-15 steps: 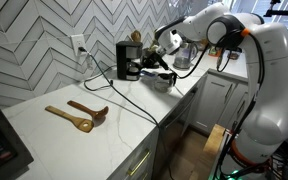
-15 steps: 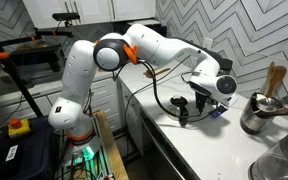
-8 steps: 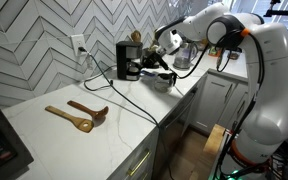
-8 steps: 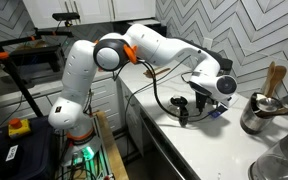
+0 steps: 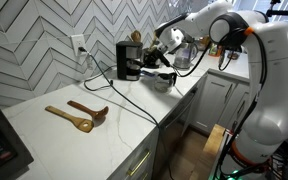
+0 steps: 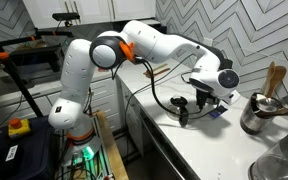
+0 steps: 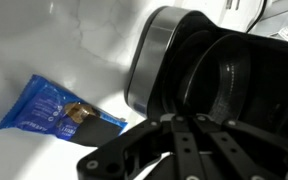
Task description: Close the opened top lid of the coffee maker, remove the plate that is in the coffee maker rack and put it on top of the coffee maker
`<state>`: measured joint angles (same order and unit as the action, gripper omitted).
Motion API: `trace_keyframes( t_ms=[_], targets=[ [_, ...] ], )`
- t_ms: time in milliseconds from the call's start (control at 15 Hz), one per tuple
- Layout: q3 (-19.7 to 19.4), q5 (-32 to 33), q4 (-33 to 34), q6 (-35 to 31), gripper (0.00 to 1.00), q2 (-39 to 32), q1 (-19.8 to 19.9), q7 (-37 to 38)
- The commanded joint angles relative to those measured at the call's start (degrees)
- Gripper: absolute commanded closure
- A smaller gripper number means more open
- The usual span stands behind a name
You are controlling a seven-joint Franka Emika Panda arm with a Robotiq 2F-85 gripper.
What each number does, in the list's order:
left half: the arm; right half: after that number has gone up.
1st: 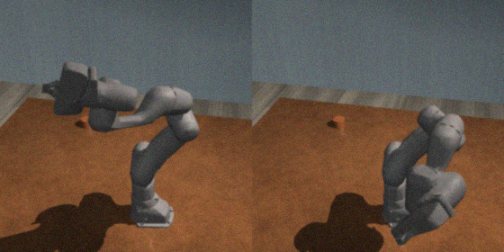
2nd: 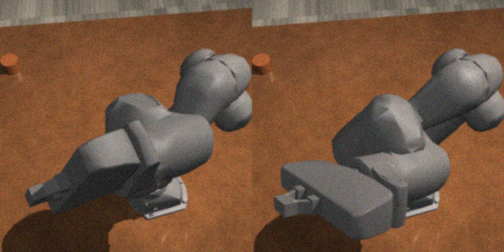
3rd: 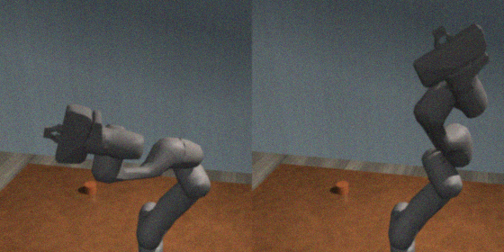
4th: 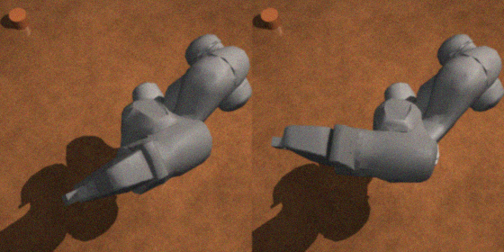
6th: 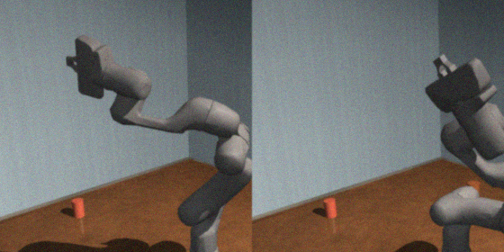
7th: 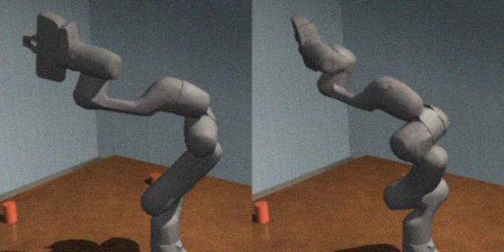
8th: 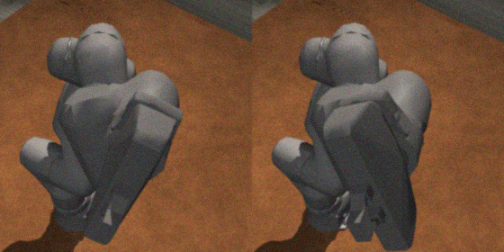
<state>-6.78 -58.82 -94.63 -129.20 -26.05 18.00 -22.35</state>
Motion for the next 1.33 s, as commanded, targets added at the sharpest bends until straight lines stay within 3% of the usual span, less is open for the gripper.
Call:
trace_keyframes(
  t_ms=[0,733,1267],
  targets=[
    [-1.78,5.80,-2.66,2.45,1.00,3.05,-0.54,6.44],
    [-4.98,17.13,-10.14,12.19,1.00,12.16,0.34,12.35],
    [-6.33,19.98,-14.77,20.32,1.00,20.75,-0.04,12.79]
  ],
)
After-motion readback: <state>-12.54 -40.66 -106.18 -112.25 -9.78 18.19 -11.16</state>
